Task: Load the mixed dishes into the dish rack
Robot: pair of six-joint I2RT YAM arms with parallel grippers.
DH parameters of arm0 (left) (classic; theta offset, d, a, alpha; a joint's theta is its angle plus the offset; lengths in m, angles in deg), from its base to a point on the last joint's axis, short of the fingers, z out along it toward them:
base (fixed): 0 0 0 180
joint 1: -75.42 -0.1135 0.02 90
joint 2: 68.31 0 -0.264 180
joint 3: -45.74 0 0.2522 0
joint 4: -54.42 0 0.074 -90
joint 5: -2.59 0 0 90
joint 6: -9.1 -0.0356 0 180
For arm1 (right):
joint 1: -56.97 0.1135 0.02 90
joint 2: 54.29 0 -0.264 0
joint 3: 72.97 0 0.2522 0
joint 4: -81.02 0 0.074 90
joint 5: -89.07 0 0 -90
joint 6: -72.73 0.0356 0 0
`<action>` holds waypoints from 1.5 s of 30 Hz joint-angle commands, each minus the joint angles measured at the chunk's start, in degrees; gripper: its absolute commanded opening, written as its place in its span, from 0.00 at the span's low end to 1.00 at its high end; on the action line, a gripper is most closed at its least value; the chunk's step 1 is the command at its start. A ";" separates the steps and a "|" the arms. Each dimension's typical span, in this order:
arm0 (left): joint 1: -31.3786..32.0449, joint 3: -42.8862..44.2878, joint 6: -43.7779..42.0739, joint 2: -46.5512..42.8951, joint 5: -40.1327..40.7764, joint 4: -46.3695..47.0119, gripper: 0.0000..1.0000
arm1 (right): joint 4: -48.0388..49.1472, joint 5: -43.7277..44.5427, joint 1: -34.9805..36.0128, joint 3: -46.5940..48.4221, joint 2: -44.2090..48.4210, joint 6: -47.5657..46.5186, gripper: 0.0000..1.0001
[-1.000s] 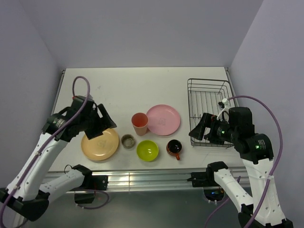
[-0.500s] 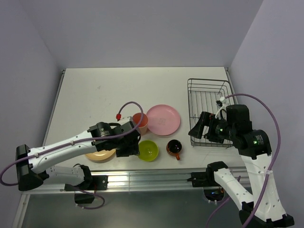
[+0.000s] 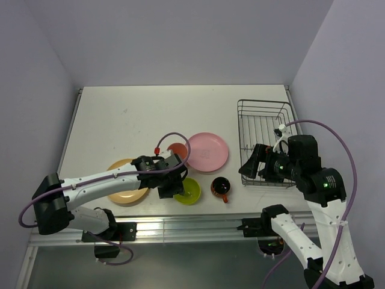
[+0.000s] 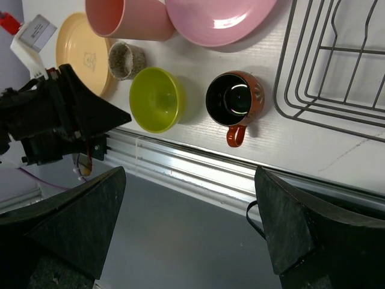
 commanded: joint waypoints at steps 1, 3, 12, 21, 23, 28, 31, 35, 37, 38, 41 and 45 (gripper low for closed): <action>-2.15 -2.12 0.47 -0.48 -1.95 4.16 0.51 | 1.21 0.12 0.84 1.80 1.42 -1.20 0.95; -3.12 -3.00 0.03 -0.57 -2.04 4.86 0.50 | 1.04 0.21 1.10 1.62 1.86 -1.29 0.95; -3.65 -3.18 -1.64 3.99 -2.48 6.27 0.47 | 0.69 1.26 1.89 1.79 2.12 -1.47 0.95; -4.27 -2.65 -3.40 8.30 -2.48 7.50 0.24 | 0.51 2.40 2.51 2.94 1.33 -1.56 0.95; -4.44 -2.82 -3.31 8.04 -2.39 6.89 0.23 | 0.86 2.58 2.69 2.67 1.24 -1.64 0.95; -4.71 -3.35 -3.31 7.34 -2.04 6.89 0.15 | 1.30 2.40 2.86 2.50 0.89 -1.56 0.95; -4.79 -1.51 -3.49 6.73 -1.25 4.26 0.00 | 1.30 2.23 3.30 3.20 0.37 -1.64 0.95; -4.71 4.62 -4.36 1.29 -2.47 -0.84 0.00 | 1.21 0.74 3.92 5.13 -1.30 -1.29 0.95; -4.71 7.53 -5.42 -3.28 -3.88 -2.08 0.00 | 1.30 -2.49 4.00 6.01 -2.09 -0.85 0.96; -4.79 10.24 -5.68 -4.78 -5.36 -1.73 0.00 | 2.00 -4.43 4.09 6.88 -2.79 -0.68 0.96; -5.49 13.42 -5.34 -10.66 -9.05 2.57 0.00 | 6.55 -16.95 4.53 8.12 -3.76 1.25 0.96; -6.38 14.22 -2.79 -11.65 -15.30 11.00 0.00 | 15.88 -30.10 4.88 7.16 -3.24 7.66 0.96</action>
